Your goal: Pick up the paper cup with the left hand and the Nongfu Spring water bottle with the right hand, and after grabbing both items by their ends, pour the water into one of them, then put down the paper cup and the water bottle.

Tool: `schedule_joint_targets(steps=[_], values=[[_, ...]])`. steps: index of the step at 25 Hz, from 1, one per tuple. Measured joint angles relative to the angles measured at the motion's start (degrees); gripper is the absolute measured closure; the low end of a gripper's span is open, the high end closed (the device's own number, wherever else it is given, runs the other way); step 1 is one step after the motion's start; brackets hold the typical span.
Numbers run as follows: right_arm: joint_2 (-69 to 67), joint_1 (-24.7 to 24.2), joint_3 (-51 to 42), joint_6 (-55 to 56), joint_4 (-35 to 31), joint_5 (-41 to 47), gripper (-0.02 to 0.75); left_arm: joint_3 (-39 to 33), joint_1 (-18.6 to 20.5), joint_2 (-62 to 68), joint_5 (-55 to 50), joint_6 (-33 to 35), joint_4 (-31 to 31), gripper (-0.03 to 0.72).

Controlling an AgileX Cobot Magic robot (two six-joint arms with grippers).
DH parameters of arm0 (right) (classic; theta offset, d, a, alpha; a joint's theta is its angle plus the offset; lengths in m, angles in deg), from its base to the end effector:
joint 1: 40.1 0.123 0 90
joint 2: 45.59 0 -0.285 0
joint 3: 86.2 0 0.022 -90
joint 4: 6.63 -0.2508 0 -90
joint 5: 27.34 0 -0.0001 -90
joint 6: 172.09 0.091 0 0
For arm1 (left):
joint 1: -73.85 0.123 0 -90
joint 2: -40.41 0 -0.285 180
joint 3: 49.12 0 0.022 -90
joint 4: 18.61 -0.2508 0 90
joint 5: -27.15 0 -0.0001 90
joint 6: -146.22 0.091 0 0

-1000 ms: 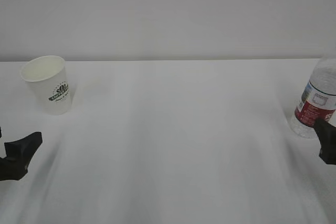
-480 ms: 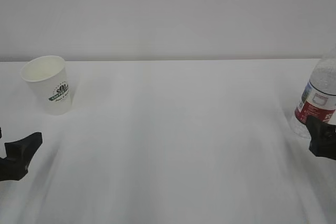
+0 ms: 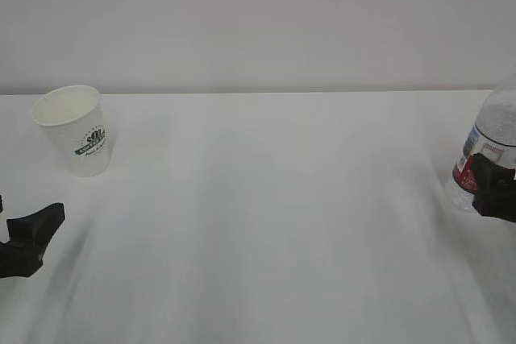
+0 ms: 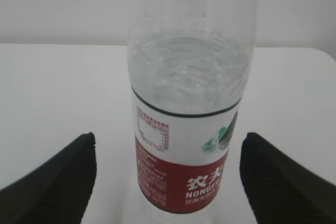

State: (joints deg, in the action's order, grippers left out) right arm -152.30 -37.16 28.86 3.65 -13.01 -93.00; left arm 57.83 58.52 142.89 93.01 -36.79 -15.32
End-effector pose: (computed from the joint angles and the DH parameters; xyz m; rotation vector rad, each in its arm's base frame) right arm 0.2273 0.0025 0.1258 -0.0031 1.8514 -0.0779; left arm 0.1831 -0.0453 0.1222 0.1482 1.9127 -0.1813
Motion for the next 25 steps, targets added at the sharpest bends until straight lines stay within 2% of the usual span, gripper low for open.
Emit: schedule_joint_targets(steps=[19, 25], values=[[-0.22, 0.0, 4.53, 0.29, -2.36, 2.7, 0.095, 0.0, 0.0, 0.0, 0.0, 0.0, 0.0, 0.059], [-5.58, 0.0, 5.66, 0.57, -2.36, 1.12, 0.095, 0.0, 0.0, 0.0, 0.0, 0.0, 0.0, 0.065]])
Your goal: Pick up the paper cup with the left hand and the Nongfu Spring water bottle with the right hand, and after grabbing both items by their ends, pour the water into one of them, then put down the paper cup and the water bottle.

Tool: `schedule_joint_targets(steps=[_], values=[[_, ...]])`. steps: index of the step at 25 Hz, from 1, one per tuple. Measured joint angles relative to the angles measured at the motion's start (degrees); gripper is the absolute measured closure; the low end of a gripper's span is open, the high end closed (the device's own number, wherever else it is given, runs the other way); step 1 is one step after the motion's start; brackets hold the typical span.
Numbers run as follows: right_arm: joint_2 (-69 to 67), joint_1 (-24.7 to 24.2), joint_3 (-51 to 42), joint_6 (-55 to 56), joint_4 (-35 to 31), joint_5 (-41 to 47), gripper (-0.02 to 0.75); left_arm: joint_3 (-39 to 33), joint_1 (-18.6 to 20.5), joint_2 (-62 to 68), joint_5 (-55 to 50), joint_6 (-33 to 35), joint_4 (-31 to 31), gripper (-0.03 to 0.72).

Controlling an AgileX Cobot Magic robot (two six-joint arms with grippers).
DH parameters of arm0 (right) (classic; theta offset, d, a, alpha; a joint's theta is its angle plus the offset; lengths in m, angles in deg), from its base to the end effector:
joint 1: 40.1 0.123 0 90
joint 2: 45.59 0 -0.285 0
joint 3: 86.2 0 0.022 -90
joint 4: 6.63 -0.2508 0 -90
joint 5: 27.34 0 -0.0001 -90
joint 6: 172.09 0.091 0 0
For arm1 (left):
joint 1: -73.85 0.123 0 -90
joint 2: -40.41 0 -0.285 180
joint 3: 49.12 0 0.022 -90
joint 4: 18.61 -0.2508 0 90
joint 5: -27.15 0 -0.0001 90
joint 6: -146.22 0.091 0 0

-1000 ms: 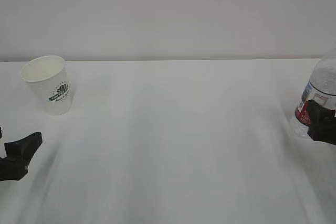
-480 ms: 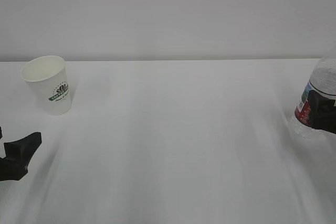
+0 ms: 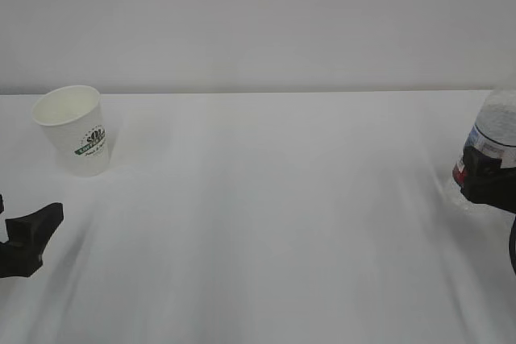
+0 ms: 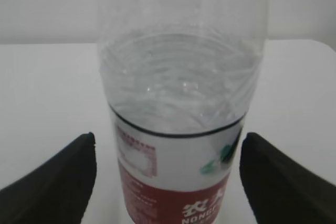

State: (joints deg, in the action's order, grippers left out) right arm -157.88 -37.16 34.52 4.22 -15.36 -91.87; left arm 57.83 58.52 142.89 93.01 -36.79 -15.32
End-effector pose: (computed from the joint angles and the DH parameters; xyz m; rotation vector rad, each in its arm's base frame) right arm 0.2530 0.0005 0.1149 0.0481 1.8702 -0.0922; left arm 0.1831 -0.0453 0.1222 0.1482 1.9127 -0.1813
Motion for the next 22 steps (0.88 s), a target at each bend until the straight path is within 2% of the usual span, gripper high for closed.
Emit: schedule_joint_targets(steps=[22], values=[[-7.65, 0.0, 8.09, 0.05, -1.28, -0.83, 0.106, 0.0, 0.0, 0.0, 0.0, 0.0, 1.2, 0.084]])
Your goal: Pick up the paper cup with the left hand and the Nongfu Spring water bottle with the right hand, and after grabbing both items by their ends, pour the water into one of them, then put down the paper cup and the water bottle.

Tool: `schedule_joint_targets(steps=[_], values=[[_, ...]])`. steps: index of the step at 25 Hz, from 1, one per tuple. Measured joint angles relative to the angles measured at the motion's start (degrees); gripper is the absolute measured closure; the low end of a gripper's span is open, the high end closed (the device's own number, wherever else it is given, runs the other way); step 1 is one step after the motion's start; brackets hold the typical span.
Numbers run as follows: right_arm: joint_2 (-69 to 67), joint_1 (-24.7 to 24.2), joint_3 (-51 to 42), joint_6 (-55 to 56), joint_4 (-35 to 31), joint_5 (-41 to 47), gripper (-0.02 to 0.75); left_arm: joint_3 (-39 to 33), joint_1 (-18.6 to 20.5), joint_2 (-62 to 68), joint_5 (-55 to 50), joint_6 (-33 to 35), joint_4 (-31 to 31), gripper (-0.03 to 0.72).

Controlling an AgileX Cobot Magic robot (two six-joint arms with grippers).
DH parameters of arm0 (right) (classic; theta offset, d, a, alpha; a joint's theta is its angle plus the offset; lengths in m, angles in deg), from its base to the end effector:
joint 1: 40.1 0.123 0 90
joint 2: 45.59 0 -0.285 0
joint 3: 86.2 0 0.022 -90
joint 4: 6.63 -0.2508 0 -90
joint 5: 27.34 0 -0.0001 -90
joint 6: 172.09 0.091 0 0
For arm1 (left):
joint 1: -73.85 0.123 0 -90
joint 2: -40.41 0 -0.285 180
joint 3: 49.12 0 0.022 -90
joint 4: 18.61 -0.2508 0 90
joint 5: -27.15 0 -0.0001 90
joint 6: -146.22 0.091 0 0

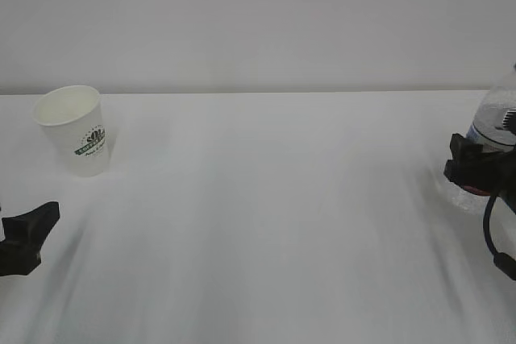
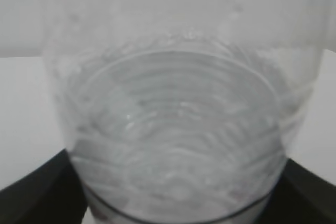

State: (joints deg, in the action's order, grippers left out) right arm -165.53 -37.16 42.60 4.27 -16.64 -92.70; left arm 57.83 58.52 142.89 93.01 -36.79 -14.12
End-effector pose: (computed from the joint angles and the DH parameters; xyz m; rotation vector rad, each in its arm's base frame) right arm 0.2893 0.0005 0.1005 0.0721 1.8483 -0.1042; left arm 0.1835 -0.0436 0.1222 0.1271 1.9137 -0.1688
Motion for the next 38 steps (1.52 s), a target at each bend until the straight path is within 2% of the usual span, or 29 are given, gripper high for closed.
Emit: schedule_joint_targets(steps=[6, 12, 21, 30, 38], values=[[0.0, 0.0, 0.09, -1.37, -0.41, 0.0, 0.184, 0.0, 0.0, 0.0, 0.0, 0.0, 0.94, 0.092], [0.0, 0.0, 0.09, -2.07, 0.66, 0.0, 0.223, 0.0, 0.0, 0.0, 0.0, 0.0, 1.14, 0.095], [1.11, 0.0, -2.01, -2.46, 3.35, -0.52, 0.23, 0.0, 0.0, 0.0, 0.0, 0.0, 1.17, 0.097], [10.22, 0.0, -7.57, -3.5, 4.12, 2.77, 0.232, 0.0, 0.0, 0.0, 0.0, 0.0, 1.17, 0.098], [18.26, 0.0, -9.29, -3.23, 11.05, 4.96, 0.232, 0.0, 0.0, 0.0, 0.0, 0.0, 1.17, 0.101]])
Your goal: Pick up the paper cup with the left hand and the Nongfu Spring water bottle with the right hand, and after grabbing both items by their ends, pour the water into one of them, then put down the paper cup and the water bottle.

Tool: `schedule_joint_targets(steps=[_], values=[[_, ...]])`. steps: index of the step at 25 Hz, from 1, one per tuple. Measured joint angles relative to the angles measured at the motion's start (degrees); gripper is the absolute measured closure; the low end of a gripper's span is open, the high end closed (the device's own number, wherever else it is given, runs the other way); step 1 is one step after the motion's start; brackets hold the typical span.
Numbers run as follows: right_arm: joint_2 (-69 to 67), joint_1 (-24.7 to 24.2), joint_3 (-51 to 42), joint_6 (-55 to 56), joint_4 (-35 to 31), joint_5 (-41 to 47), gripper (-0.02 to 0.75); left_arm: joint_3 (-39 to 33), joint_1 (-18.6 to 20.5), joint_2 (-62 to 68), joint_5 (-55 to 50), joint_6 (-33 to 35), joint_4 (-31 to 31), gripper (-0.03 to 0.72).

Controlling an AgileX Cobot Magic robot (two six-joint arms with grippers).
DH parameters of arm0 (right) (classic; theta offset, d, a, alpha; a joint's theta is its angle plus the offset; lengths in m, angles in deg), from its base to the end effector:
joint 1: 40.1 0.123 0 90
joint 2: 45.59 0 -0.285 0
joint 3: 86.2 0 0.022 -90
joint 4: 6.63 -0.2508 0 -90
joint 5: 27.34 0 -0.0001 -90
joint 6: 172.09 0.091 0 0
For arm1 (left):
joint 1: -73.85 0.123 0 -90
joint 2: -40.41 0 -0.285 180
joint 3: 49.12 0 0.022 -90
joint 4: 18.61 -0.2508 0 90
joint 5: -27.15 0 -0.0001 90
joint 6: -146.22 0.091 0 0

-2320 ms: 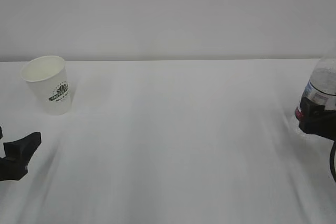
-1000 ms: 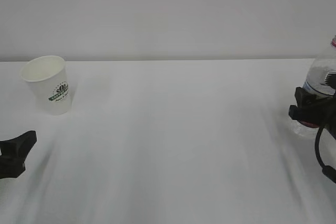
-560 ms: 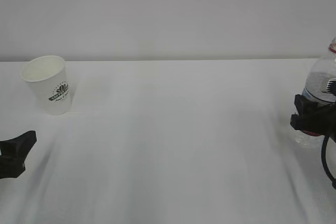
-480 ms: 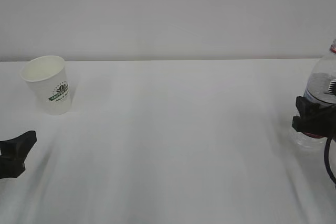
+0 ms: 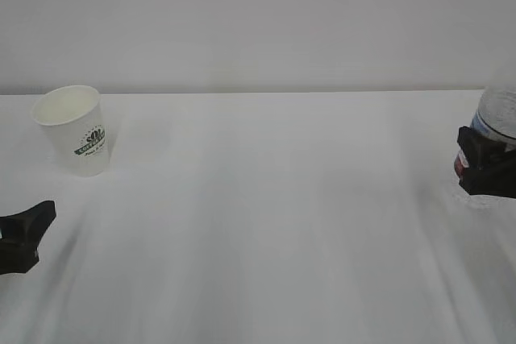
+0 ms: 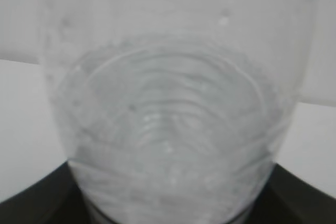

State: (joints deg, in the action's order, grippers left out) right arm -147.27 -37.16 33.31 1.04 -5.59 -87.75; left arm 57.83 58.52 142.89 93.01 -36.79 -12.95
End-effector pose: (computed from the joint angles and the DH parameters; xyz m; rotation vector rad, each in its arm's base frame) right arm 0.2441 0.0140 0.1514 -0.1712 1.7680 -0.0420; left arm 0.1838 -0.0419 0.1222 0.1065 1.9146 -0.1566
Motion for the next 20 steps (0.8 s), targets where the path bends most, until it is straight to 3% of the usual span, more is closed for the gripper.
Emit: schedule_joint_targets(steps=[12, 20], values=[[4.27, 0.0, -0.22, 8.8, 16.79, 2.8, 0.233, 0.0, 0.0, 0.0, 0.0, 0.0, 0.0, 0.107], [6.95, 0.0, -0.26, 10.29, 19.18, 5.51, 0.233, 0.0, 0.0, 0.0, 0.0, 0.0, 0.0, 0.108]])
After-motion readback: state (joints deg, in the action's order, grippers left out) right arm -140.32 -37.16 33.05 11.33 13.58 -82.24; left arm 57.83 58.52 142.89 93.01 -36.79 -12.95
